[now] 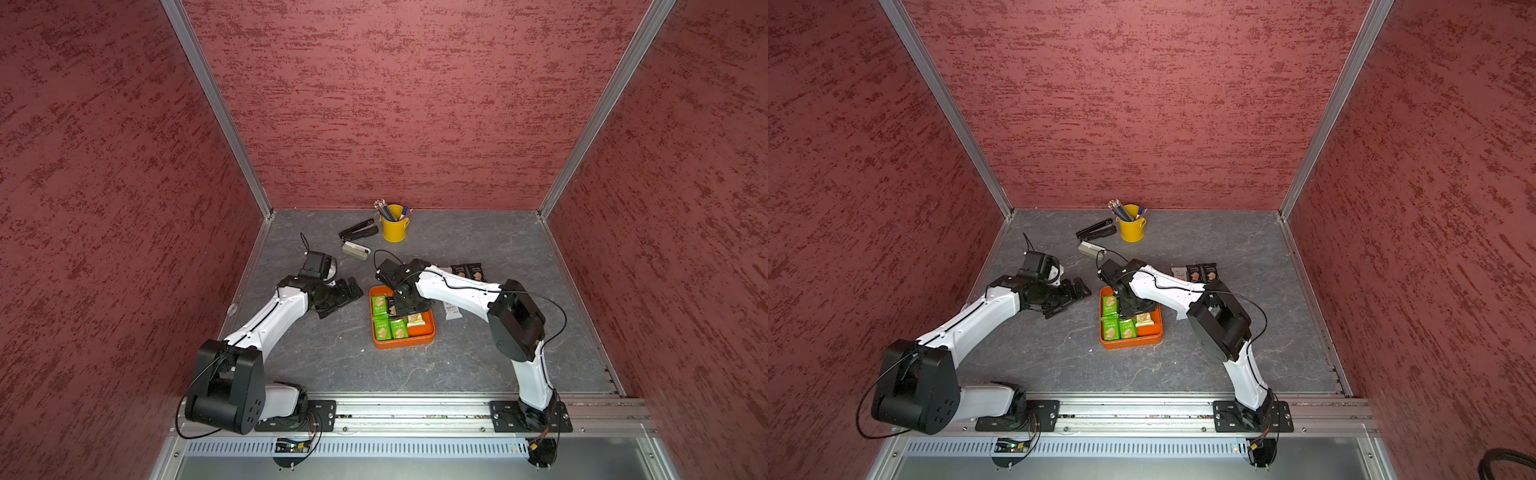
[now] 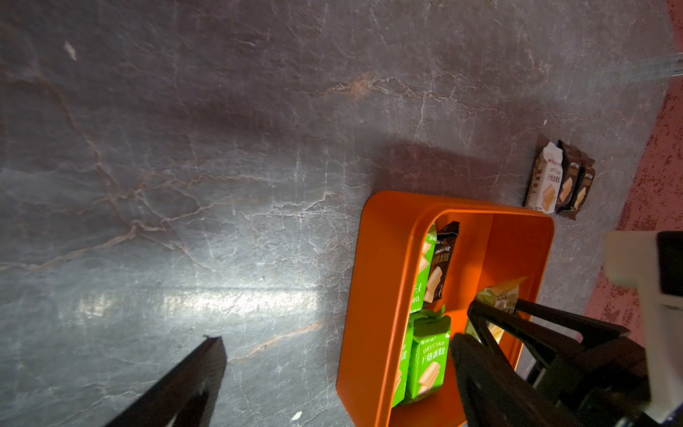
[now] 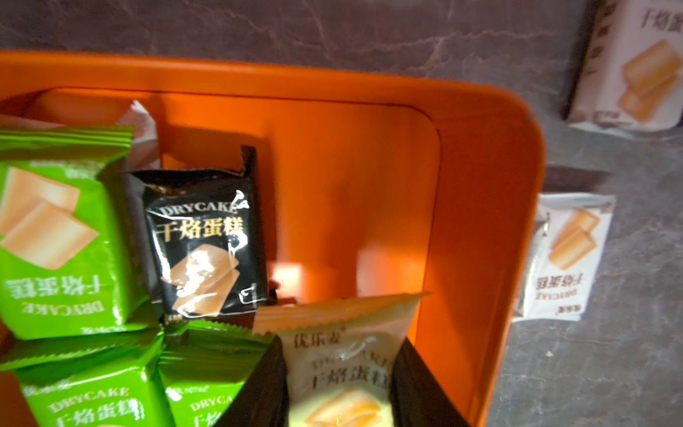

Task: Take the cookies out of the storage box
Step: Pick up the cookie from the storage box.

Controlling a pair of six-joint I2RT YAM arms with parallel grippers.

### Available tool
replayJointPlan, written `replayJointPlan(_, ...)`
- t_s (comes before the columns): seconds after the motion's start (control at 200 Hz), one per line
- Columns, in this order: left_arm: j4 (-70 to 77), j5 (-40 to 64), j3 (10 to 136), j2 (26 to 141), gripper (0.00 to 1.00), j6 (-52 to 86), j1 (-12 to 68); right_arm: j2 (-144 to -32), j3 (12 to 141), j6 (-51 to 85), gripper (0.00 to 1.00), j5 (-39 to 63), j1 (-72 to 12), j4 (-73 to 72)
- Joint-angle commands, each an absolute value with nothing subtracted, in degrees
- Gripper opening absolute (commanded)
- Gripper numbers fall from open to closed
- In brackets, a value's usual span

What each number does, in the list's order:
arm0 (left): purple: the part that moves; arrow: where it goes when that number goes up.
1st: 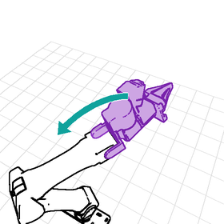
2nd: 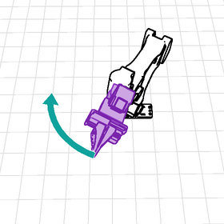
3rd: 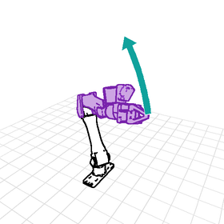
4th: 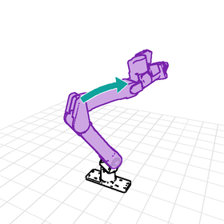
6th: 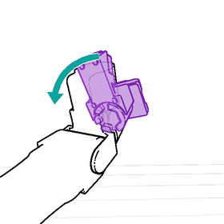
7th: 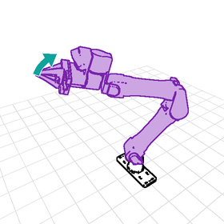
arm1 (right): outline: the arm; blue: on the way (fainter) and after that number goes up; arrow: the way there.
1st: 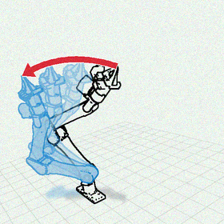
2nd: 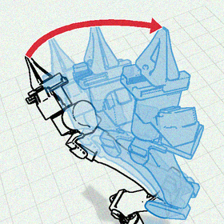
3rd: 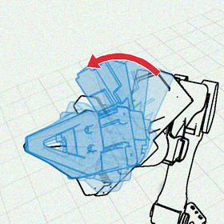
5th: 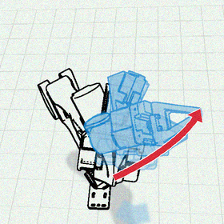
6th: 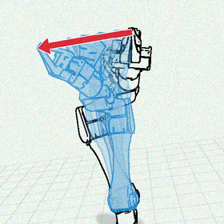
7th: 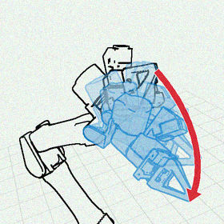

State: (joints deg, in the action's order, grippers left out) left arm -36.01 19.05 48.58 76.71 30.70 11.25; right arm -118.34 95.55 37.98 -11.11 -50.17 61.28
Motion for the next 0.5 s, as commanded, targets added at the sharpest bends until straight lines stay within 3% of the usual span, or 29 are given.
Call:
replayJointPlan(0.0,-36.5,18.8,49.6,75.9,1.0,31.2,11.0,-116.8,98.1,36.2,0.43,-14.0,-49.5,62.7)
replayJointPlan(0.491,-36.3,13.7,54.5,79.2,1.0,33.5,17.5,-109.0,96.4,31.3,0.42,-15.0,-44.4,62.2)
